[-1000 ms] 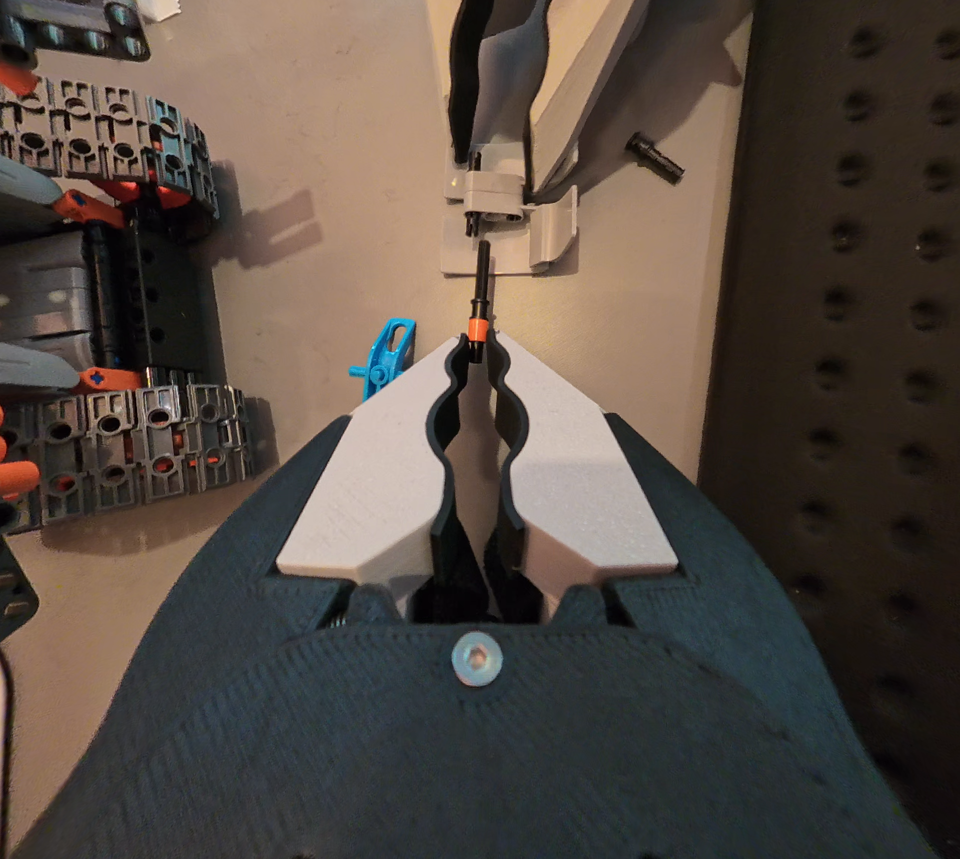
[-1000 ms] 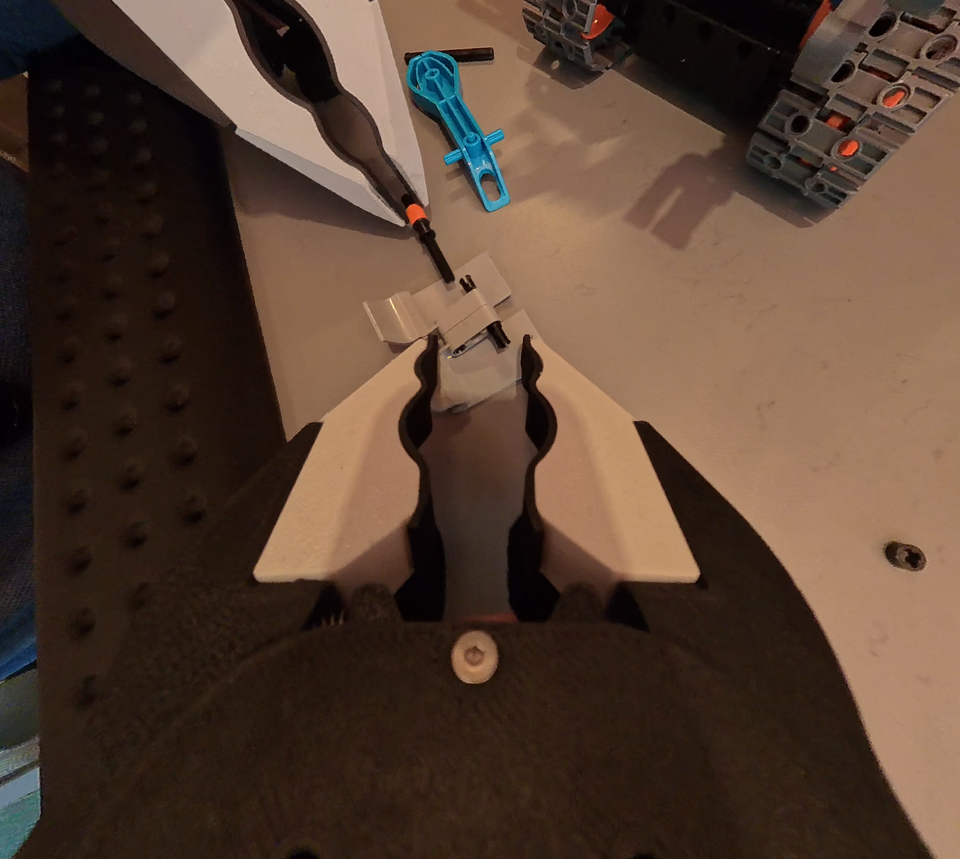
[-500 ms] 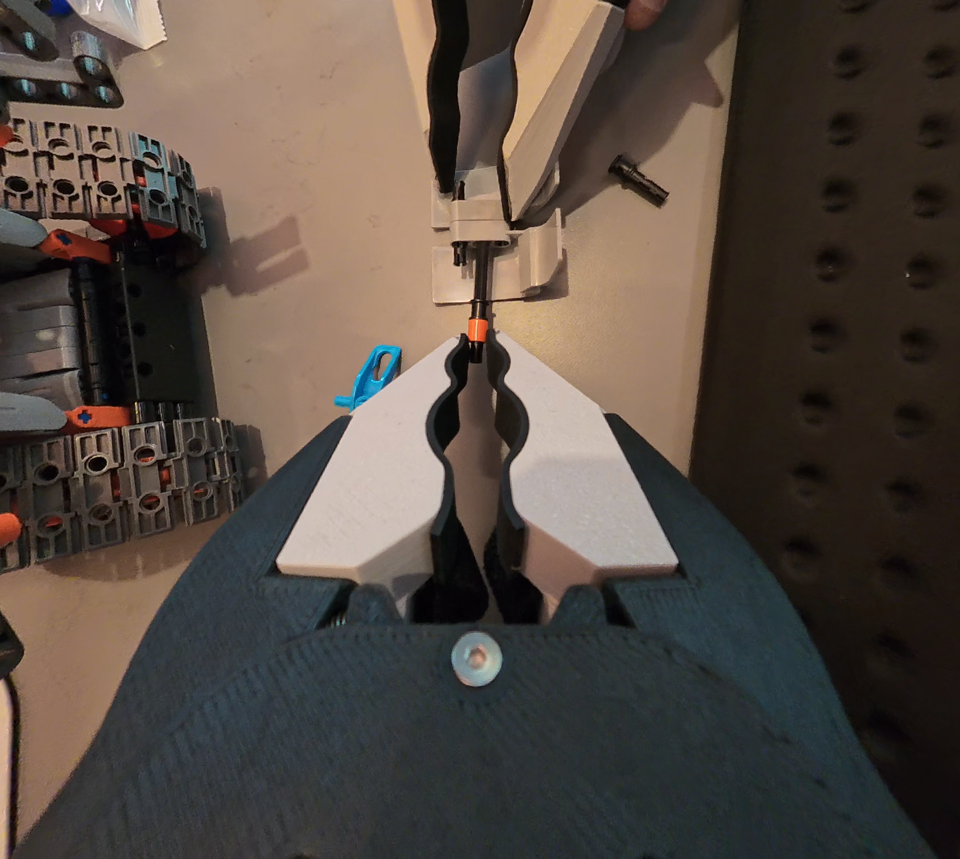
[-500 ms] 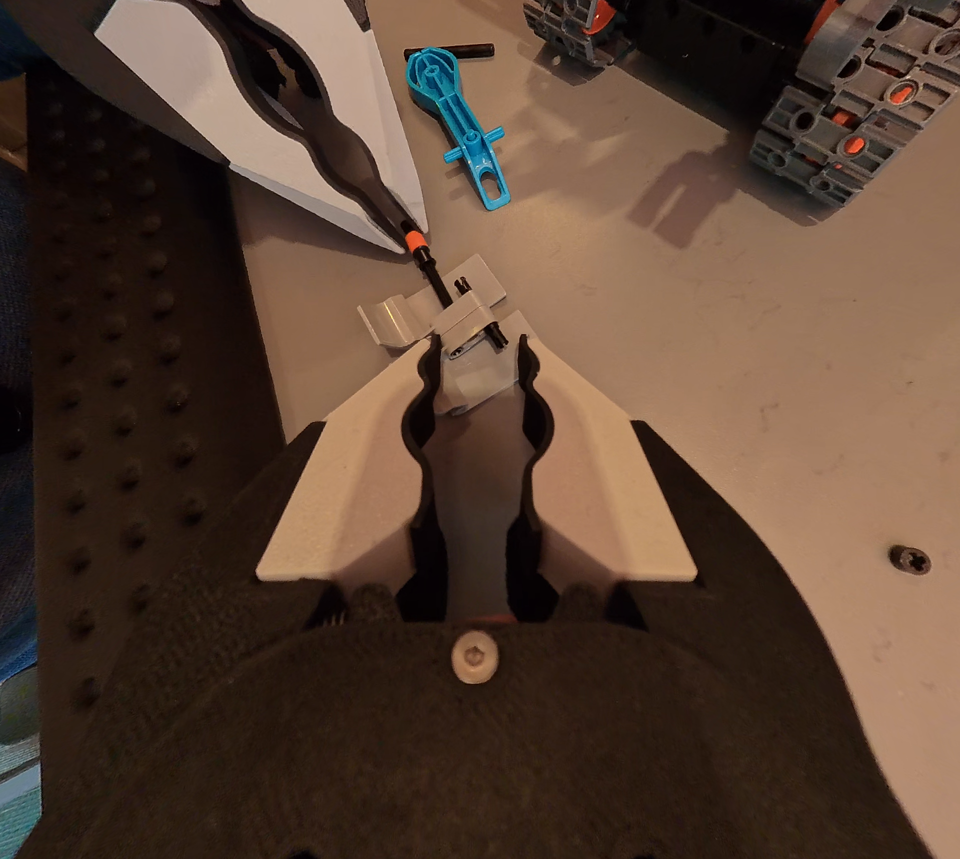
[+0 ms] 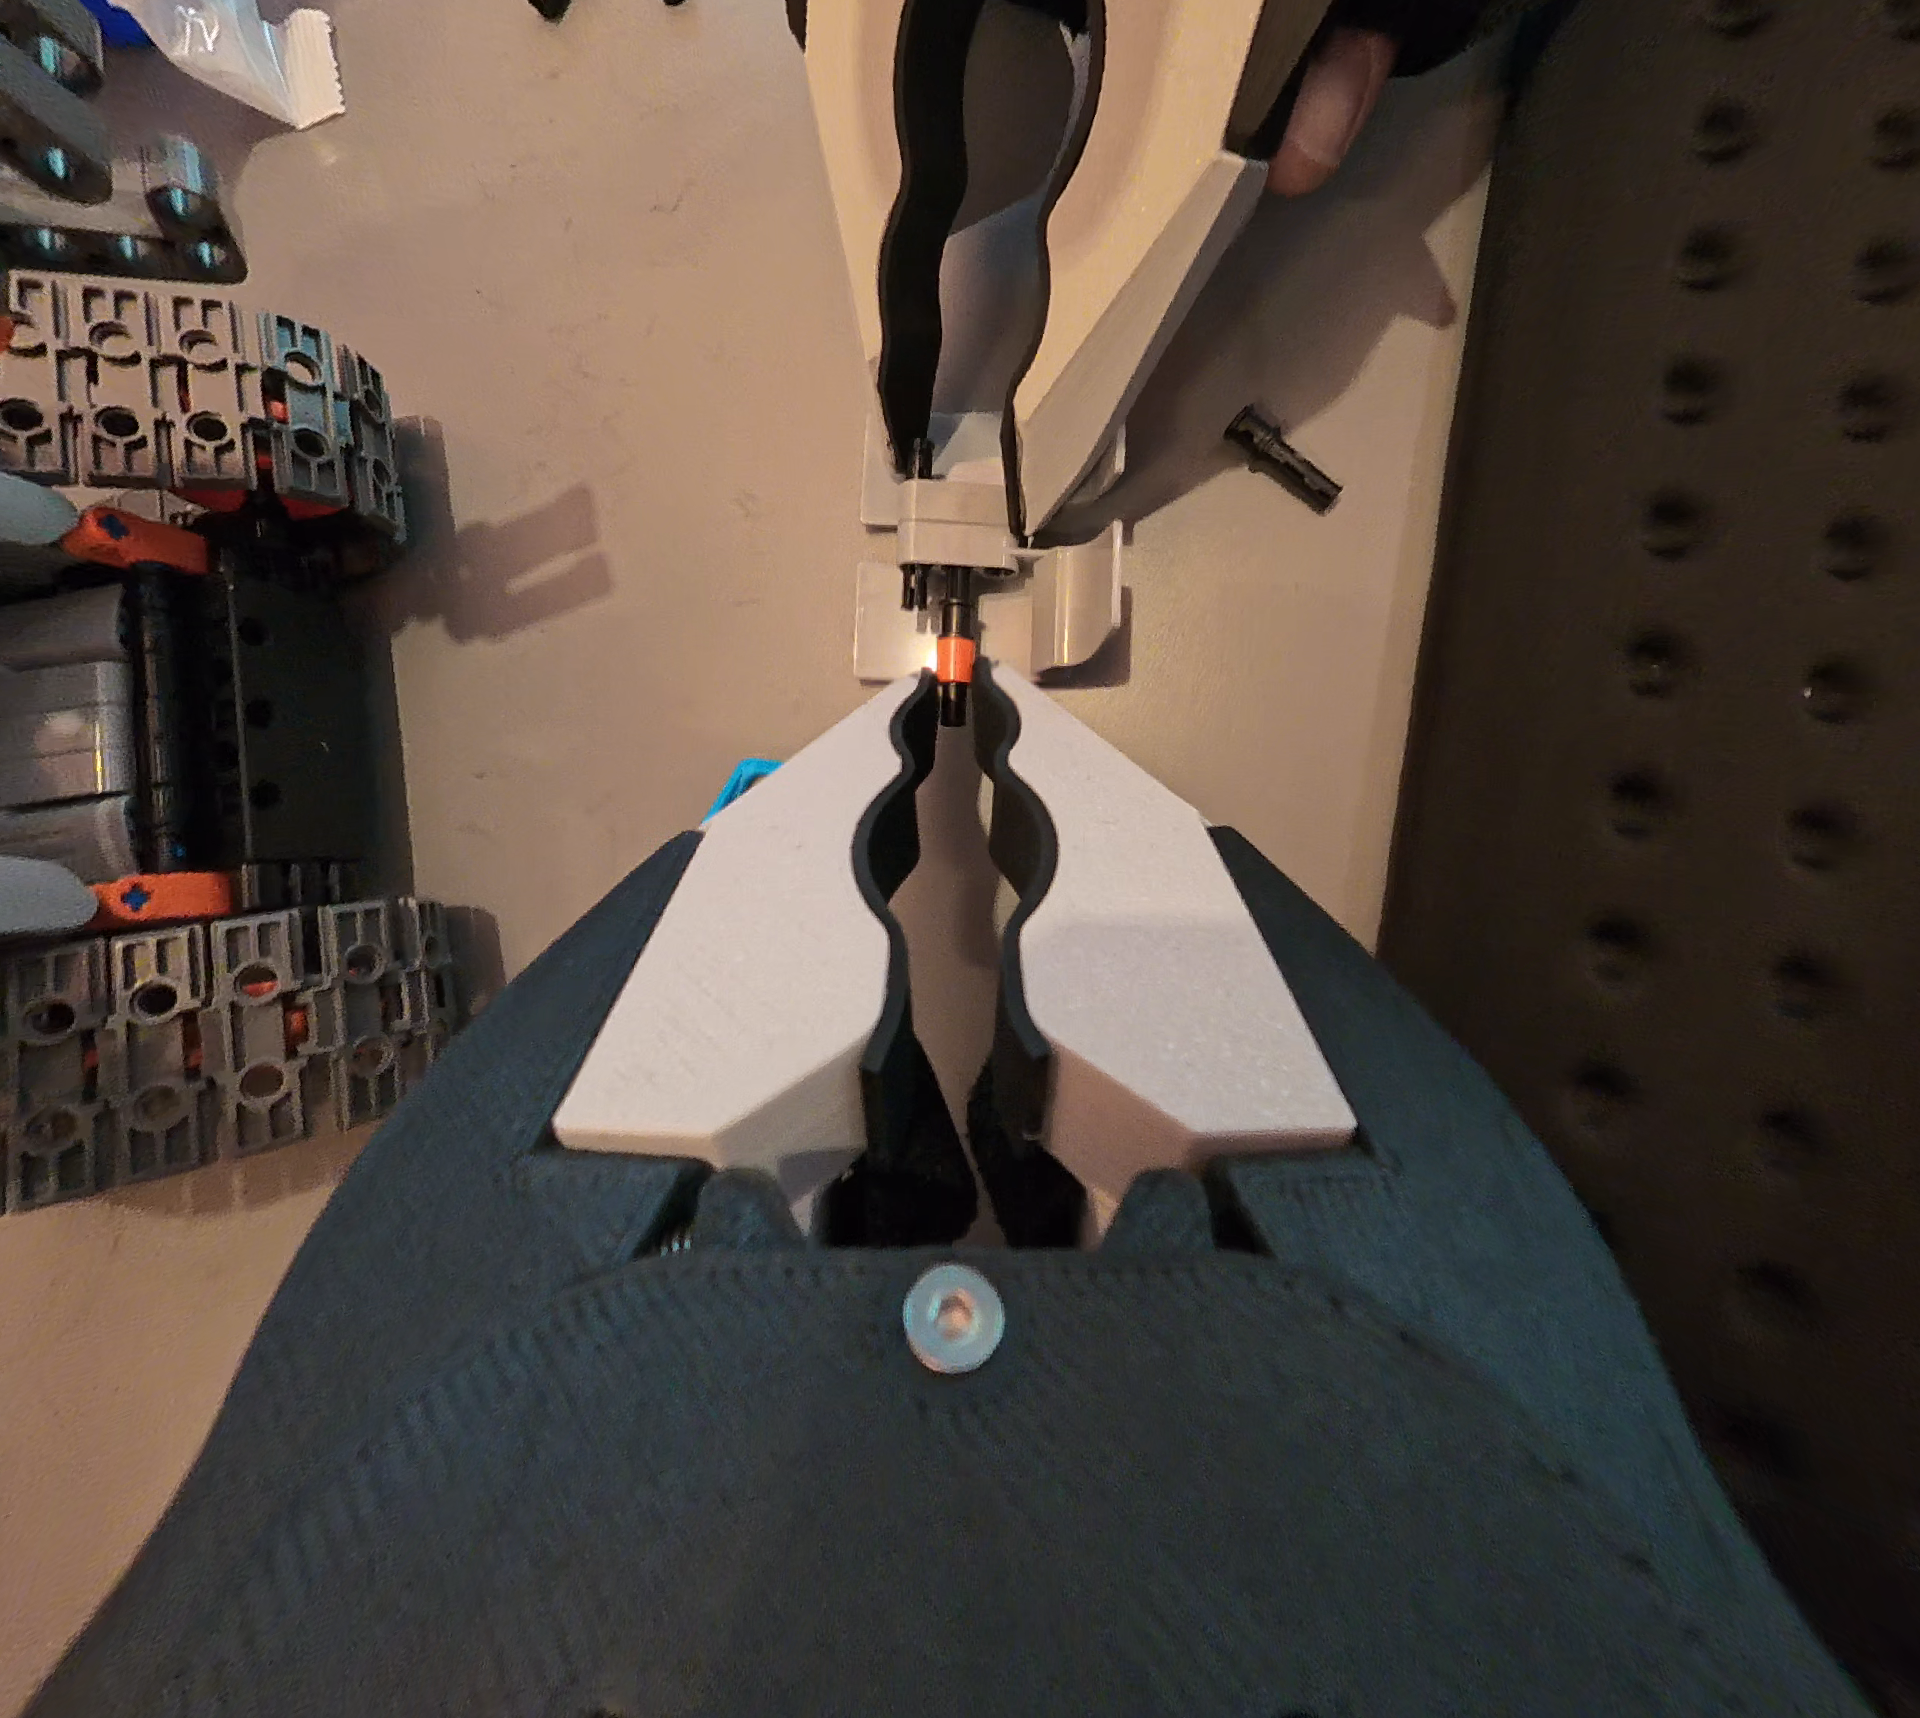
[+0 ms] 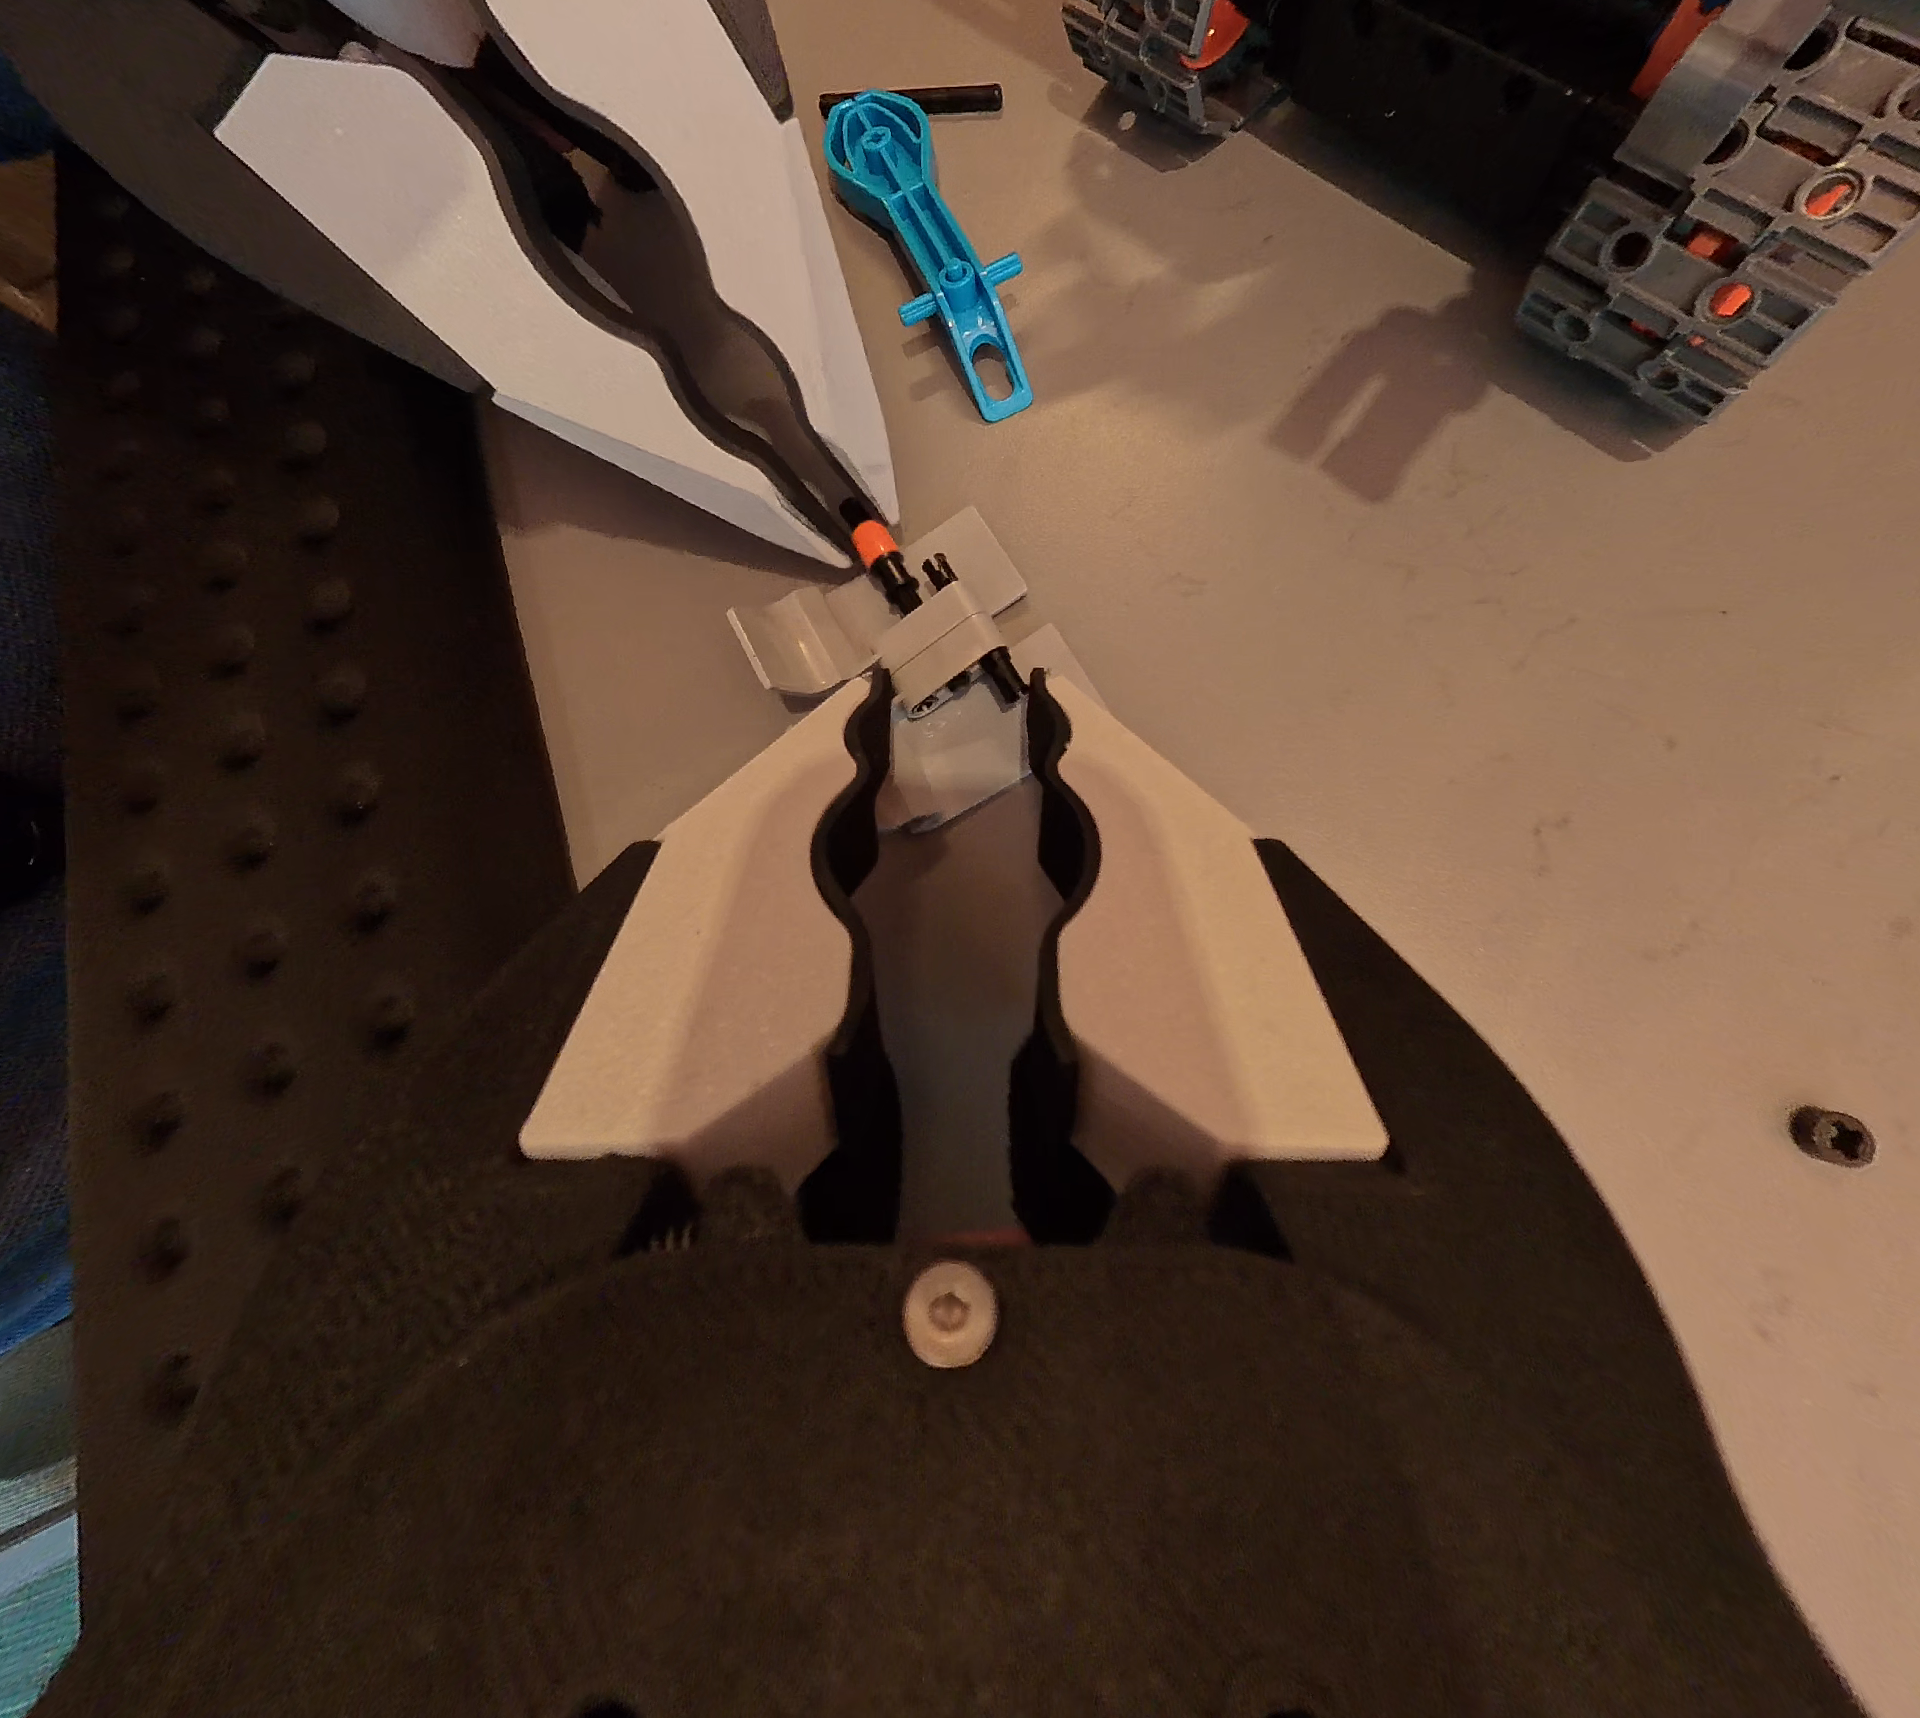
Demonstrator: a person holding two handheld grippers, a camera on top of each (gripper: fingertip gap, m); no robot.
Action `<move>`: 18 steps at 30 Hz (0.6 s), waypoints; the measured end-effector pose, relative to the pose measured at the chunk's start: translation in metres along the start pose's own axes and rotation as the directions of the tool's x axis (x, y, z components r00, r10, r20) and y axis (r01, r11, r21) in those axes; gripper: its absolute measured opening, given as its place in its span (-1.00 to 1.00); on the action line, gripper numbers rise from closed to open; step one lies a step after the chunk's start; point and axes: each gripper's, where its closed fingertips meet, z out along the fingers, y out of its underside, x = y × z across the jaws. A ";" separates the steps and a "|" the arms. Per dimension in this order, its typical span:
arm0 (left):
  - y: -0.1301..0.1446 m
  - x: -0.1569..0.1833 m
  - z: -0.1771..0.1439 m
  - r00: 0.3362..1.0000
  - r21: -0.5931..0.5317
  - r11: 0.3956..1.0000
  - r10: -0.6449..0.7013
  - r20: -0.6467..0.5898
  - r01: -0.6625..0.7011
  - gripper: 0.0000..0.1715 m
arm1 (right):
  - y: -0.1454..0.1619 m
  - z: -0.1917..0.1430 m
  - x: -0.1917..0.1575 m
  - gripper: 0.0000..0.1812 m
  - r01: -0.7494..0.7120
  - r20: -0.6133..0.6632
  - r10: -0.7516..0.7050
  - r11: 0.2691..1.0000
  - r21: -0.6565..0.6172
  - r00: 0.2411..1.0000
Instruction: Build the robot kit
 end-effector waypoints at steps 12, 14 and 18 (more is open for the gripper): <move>-0.005 -0.001 0.005 1.000 0.015 1.000 0.000 -0.013 0.001 -0.94 | 0.000 0.000 0.001 -0.73 -0.010 -0.001 0.010 1.000 0.002 1.000; -0.005 0.000 0.004 1.000 0.025 1.000 -0.004 -0.017 0.004 -0.94 | 0.000 0.000 0.001 -0.73 -0.010 0.002 0.010 1.000 0.001 1.000; -0.002 0.003 0.003 0.999 0.016 1.000 -0.006 -0.032 0.006 -0.91 | -0.001 0.001 -0.001 -0.73 0.000 0.007 0.000 1.000 -0.001 1.000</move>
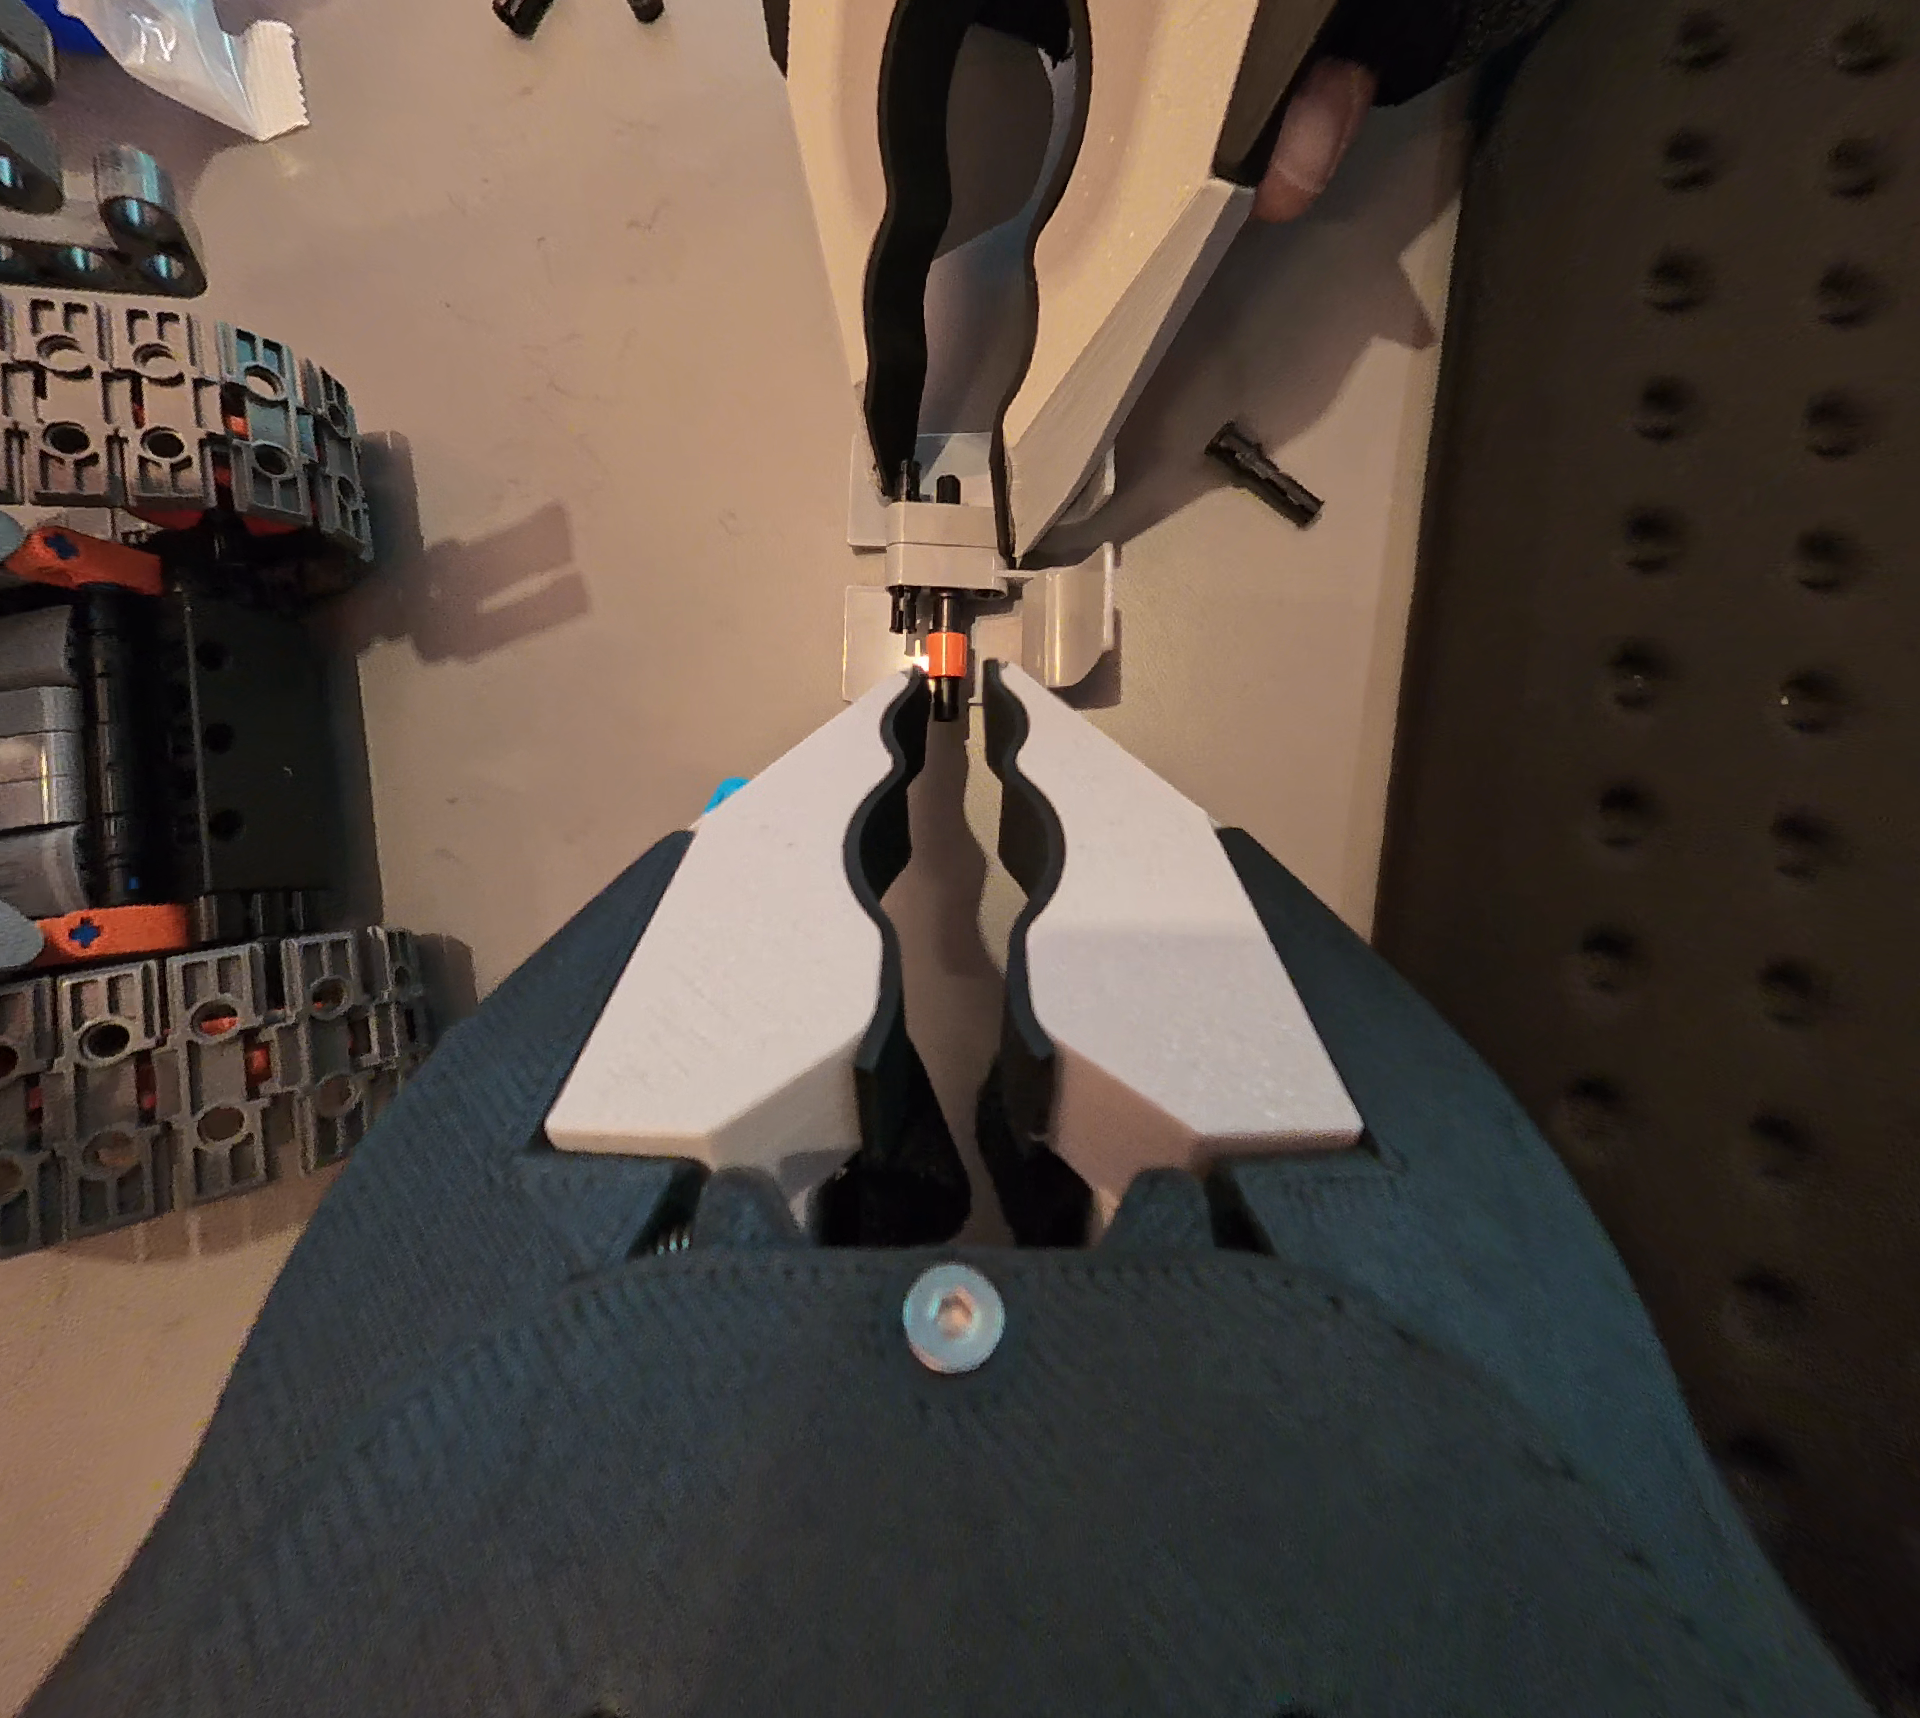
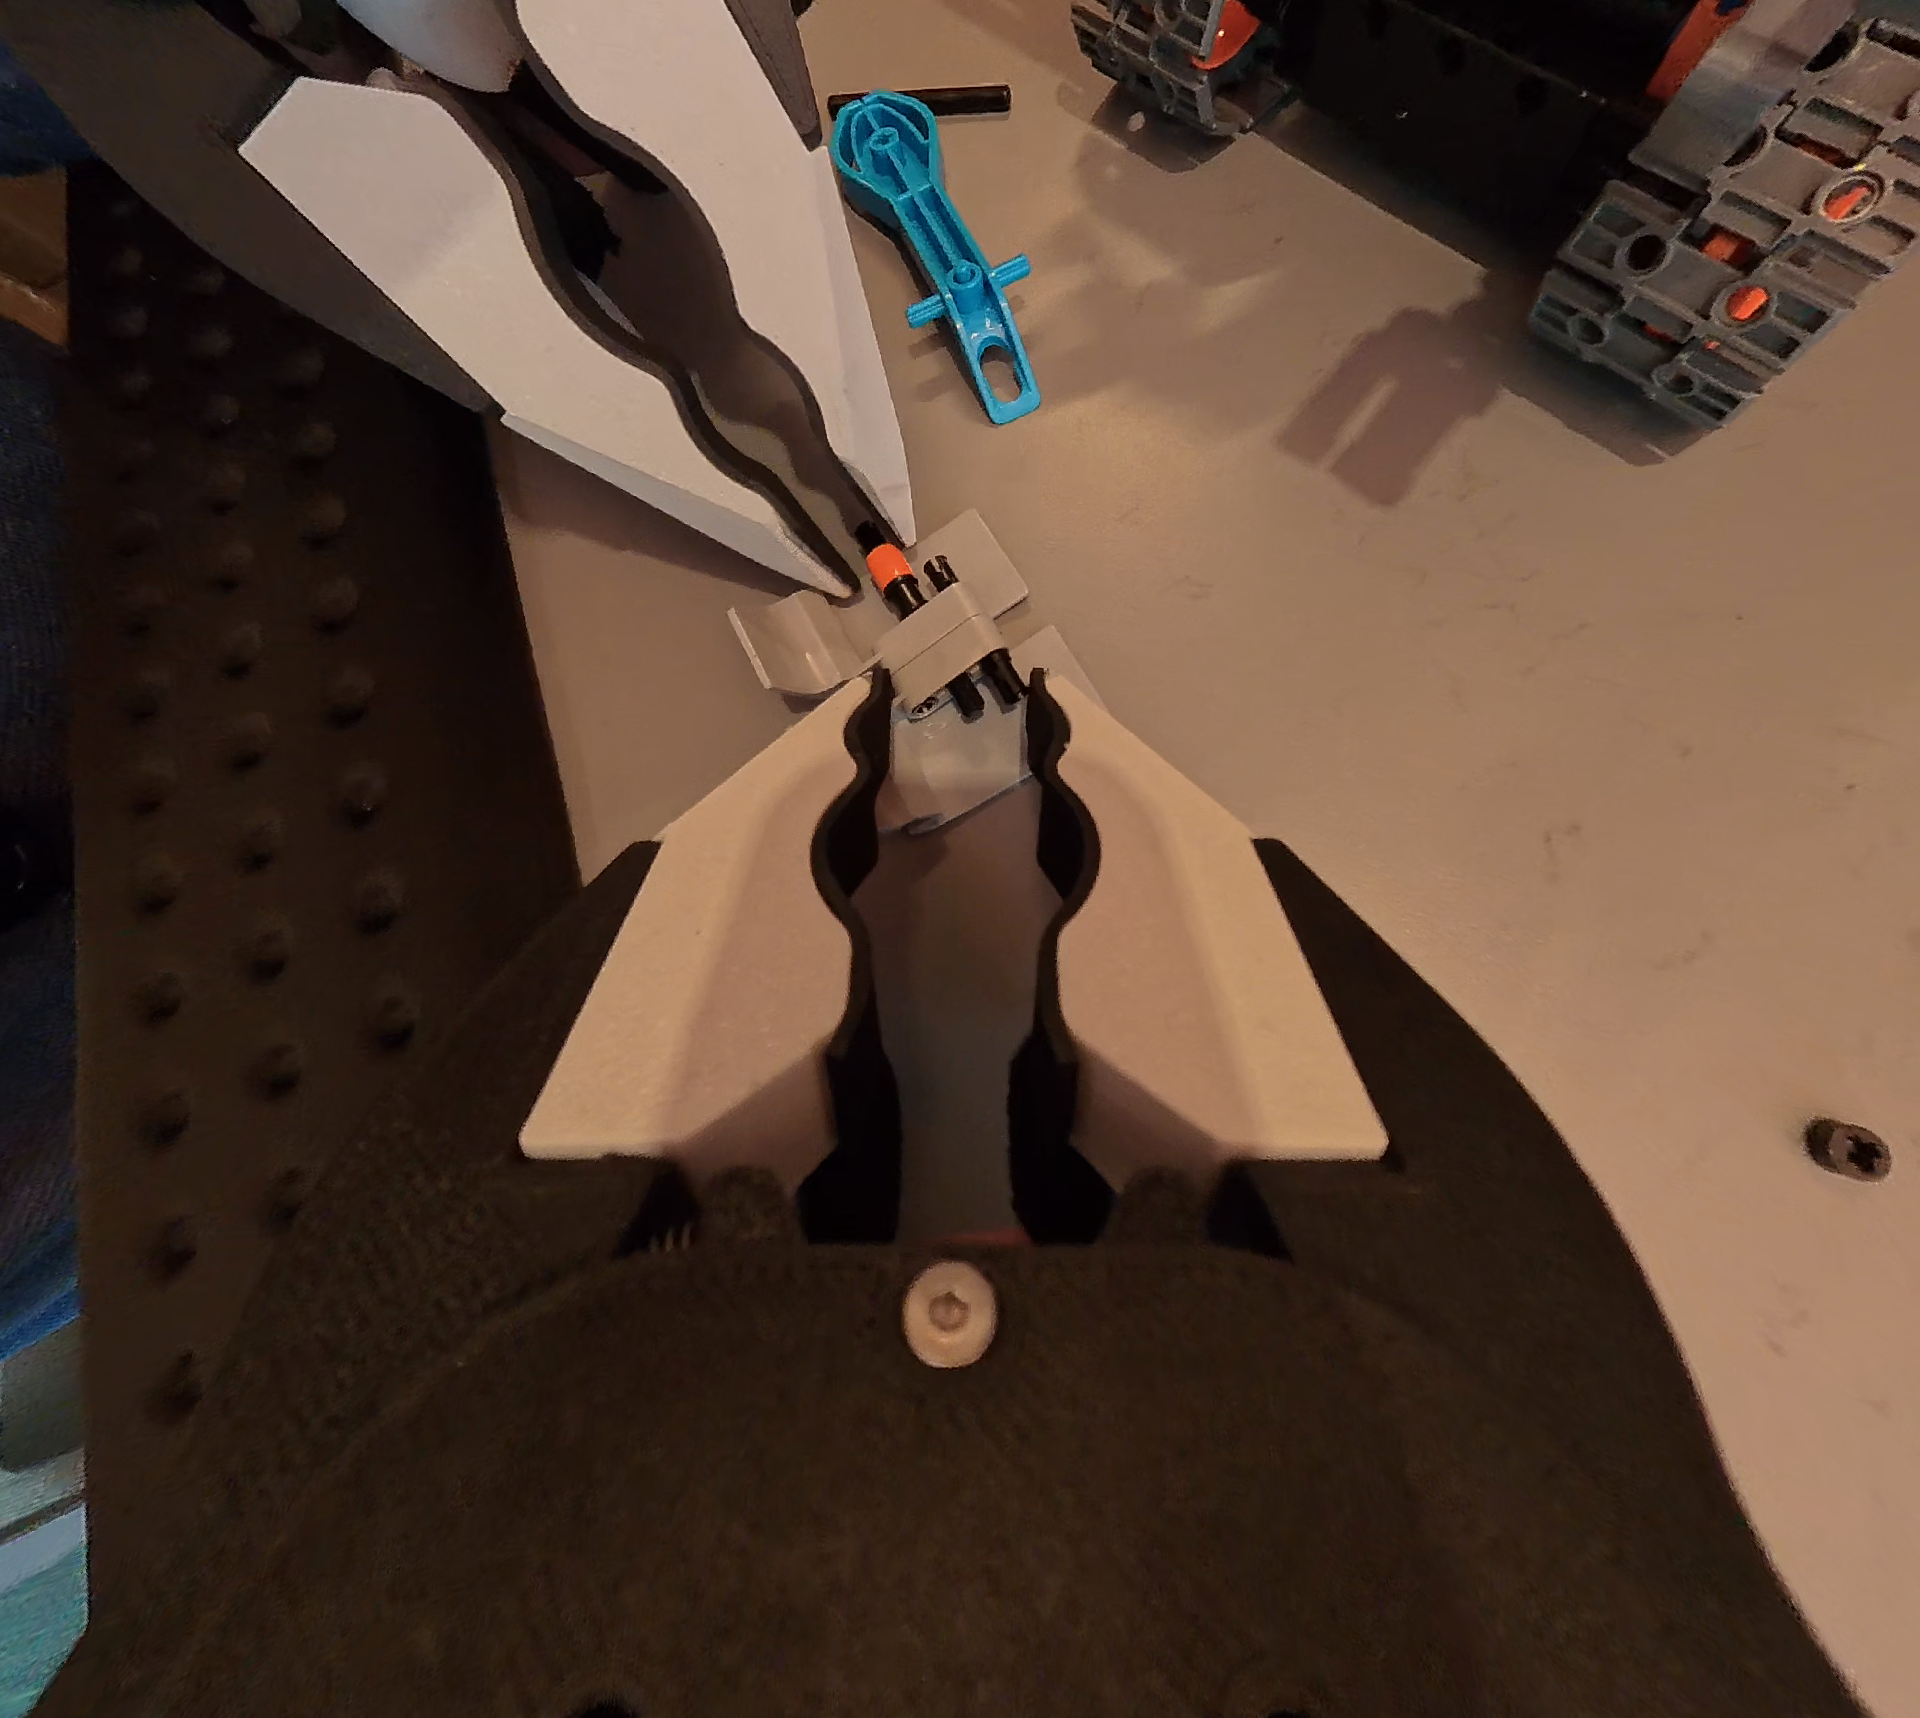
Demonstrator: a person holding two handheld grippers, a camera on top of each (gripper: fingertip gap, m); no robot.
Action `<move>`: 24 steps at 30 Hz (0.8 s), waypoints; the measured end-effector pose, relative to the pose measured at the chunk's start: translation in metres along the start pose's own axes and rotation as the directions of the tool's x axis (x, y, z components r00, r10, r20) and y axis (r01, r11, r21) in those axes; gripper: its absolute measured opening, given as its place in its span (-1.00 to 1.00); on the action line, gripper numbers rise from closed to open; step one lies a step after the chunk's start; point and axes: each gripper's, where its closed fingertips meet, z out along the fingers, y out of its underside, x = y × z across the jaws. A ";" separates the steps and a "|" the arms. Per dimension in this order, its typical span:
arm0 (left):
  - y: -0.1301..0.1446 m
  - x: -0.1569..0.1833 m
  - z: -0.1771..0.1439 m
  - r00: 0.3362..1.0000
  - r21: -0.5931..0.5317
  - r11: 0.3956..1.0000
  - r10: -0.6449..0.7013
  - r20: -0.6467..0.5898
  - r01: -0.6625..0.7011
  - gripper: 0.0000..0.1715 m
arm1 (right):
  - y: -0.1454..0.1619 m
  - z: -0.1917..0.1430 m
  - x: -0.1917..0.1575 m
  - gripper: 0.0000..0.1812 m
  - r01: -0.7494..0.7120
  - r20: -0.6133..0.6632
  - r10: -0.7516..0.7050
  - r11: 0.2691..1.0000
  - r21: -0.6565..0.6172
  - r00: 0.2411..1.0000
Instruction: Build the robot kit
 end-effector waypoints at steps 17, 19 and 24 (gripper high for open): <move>0.027 0.008 -0.020 1.000 -0.004 1.000 -0.018 0.003 0.018 -0.92 | -0.014 0.023 -0.023 -0.74 0.044 0.072 -0.043 0.999 -0.018 0.997; 0.027 0.009 -0.020 1.000 0.000 1.000 -0.020 -0.001 0.020 -0.90 | -0.014 0.023 -0.023 -0.74 0.042 0.074 -0.040 0.999 -0.017 0.996; 0.026 0.009 -0.021 1.000 0.010 1.000 -0.021 0.002 0.021 -0.87 | -0.014 0.023 -0.023 -0.74 0.040 0.075 -0.039 0.999 -0.017 0.996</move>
